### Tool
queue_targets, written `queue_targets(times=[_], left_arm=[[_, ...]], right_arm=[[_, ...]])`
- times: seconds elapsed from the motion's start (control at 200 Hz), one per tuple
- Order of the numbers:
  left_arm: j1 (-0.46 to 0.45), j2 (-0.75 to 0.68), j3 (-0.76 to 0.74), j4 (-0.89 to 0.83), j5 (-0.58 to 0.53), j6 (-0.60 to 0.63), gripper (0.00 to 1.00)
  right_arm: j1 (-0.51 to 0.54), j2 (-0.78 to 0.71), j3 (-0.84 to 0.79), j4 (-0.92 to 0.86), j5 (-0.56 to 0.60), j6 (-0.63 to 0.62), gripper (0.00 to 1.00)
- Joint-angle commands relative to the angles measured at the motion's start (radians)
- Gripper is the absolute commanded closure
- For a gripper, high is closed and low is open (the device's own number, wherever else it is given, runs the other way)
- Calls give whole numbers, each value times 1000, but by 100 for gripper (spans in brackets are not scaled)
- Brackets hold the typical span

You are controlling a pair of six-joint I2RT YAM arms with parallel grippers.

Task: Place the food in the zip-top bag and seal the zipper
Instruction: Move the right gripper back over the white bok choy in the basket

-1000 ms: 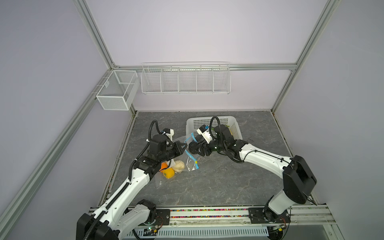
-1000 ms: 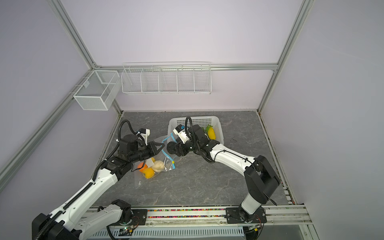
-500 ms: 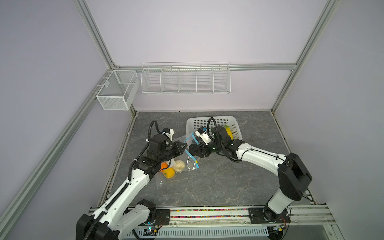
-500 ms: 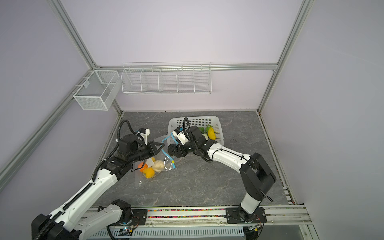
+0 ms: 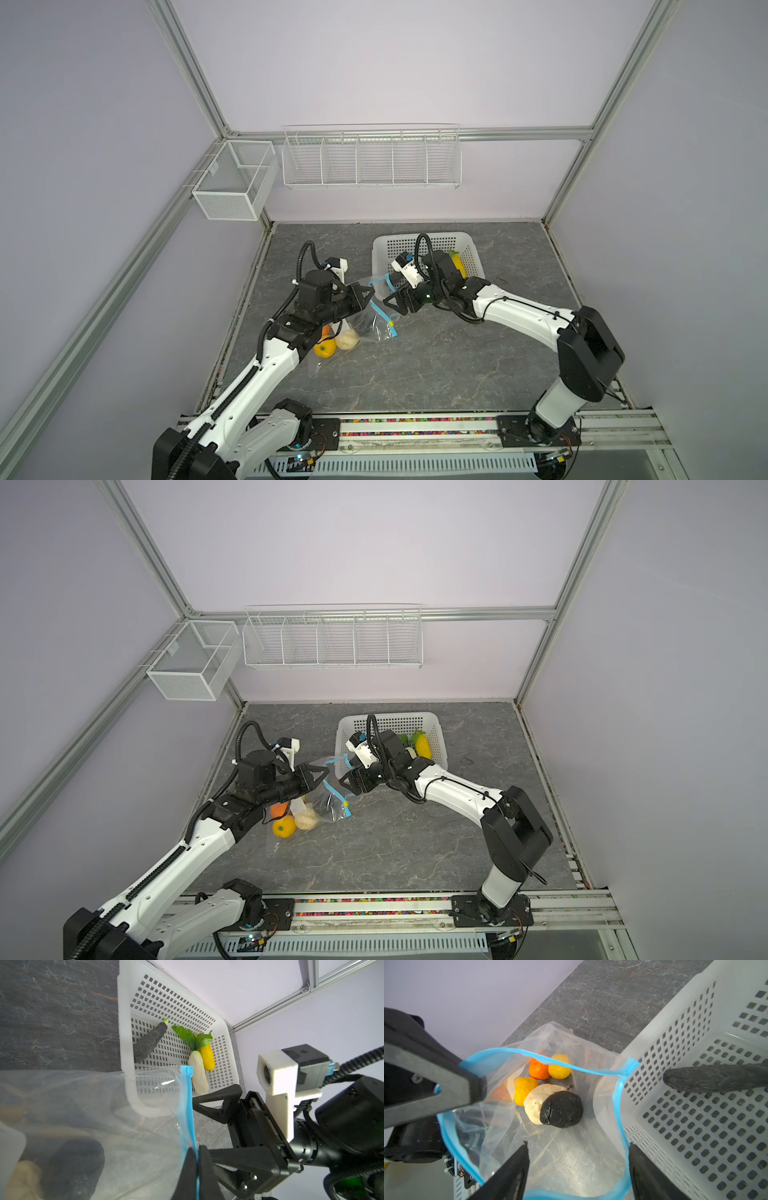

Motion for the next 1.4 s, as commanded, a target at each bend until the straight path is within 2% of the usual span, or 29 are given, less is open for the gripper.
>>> queue_targets(times=[0.0,0.185,0.31,0.545,0.765,0.995,1.394], left_arm=[[5,-25,-8,13,1,4,100],[5,-31,18,-43,-8,53,100],[5,-31,39,-62,-4,91,100],[5,-7,85,-102,3,158,100],[5,-5,75,-101,14,155,100],[5,13,68,-73,31,130,100],[5,19,53,-61,28,117,100]], right_arm=[[-21,-69,67,-125,44,-30,24],[-129,-122,95,-276,145,-8,25],[-201,-144,99,-334,295,4,23],[-264,-8,238,-523,468,-49,25],[-324,97,291,-548,428,-43,28],[-326,225,373,-593,400,-36,33],[-318,402,528,-661,434,-8,38]])
